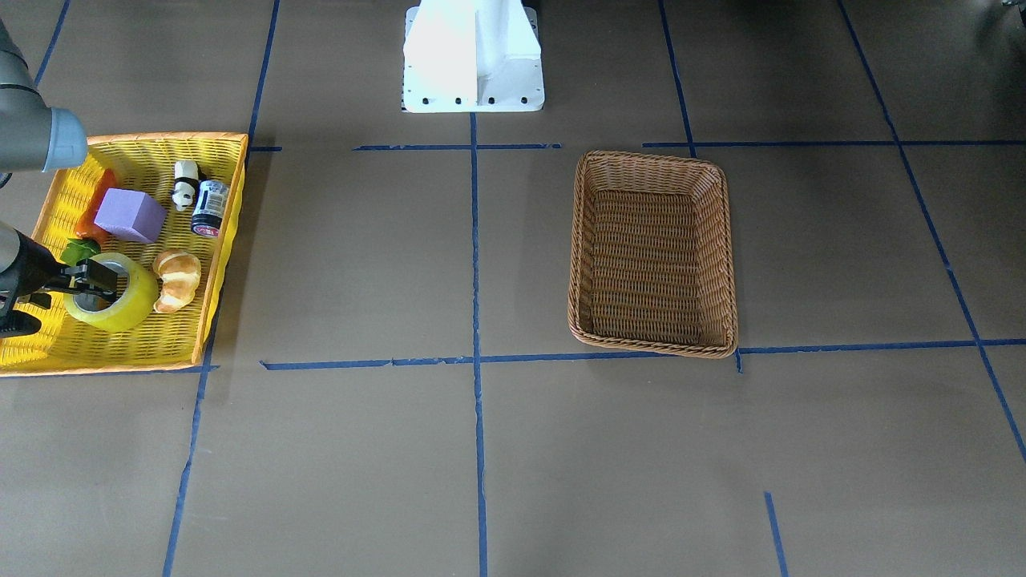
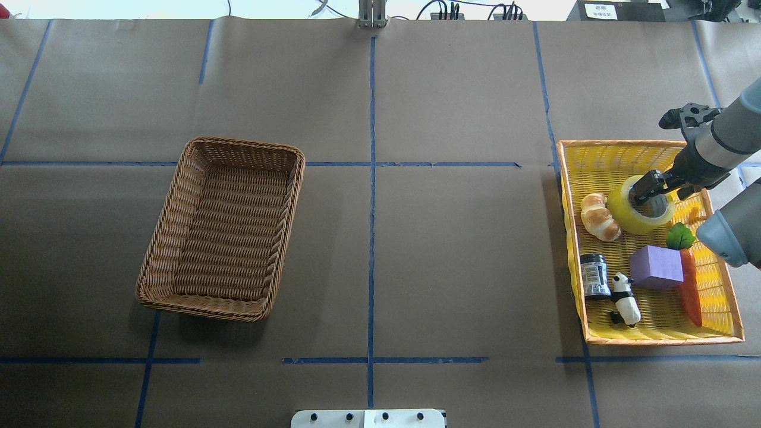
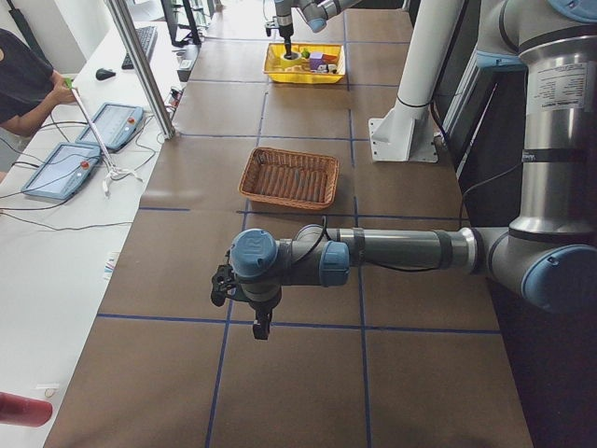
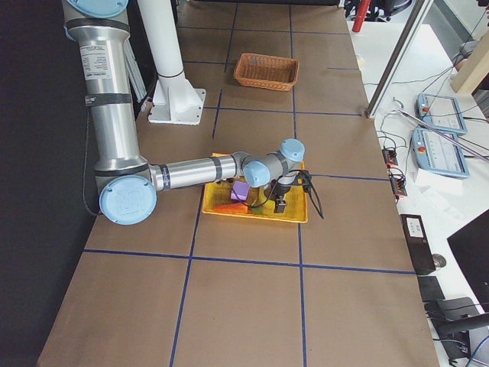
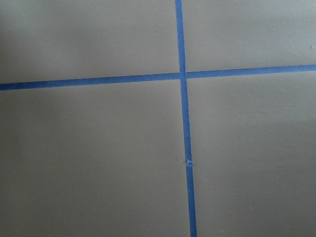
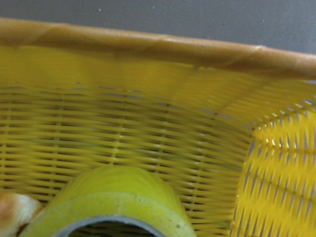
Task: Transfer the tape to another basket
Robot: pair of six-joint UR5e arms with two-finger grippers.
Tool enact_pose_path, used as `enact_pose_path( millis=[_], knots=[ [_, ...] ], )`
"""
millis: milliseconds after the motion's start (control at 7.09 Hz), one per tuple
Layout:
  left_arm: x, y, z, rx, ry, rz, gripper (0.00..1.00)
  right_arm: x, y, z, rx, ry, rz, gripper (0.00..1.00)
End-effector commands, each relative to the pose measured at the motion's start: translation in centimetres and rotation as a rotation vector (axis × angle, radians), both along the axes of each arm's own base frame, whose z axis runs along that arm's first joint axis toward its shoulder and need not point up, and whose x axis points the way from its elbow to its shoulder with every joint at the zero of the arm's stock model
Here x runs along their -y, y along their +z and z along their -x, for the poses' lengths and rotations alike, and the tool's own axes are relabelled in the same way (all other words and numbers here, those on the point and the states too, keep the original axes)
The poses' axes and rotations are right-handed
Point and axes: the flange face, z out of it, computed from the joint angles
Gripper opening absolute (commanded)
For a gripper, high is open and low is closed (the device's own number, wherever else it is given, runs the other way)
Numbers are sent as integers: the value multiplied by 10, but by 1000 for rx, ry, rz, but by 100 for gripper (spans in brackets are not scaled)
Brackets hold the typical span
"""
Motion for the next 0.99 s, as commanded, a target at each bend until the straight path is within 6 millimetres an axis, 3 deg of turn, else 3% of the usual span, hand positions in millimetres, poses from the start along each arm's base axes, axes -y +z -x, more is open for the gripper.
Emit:
enact_pose_path(
  millis=[0,141,282,564,846],
  knots=[
    [0,-1,0,0,0,-2,100,-1,-4,-1,6,-2,-6,37],
    [0,-1,0,0,0,-1,100,-1,-5,-2,11,-3,-6,16],
    [0,-3,0,-1,0,-4,100,-3,-8,-3,14,-6,-15,5],
    [0,-7,-1,-18,-3,-6,100,-13,-13,-17,22,6,-27,0],
    [0,-9,-2,-44,-4,-6,100,-20,-56,-76,143,69,-49,0]
  ],
)
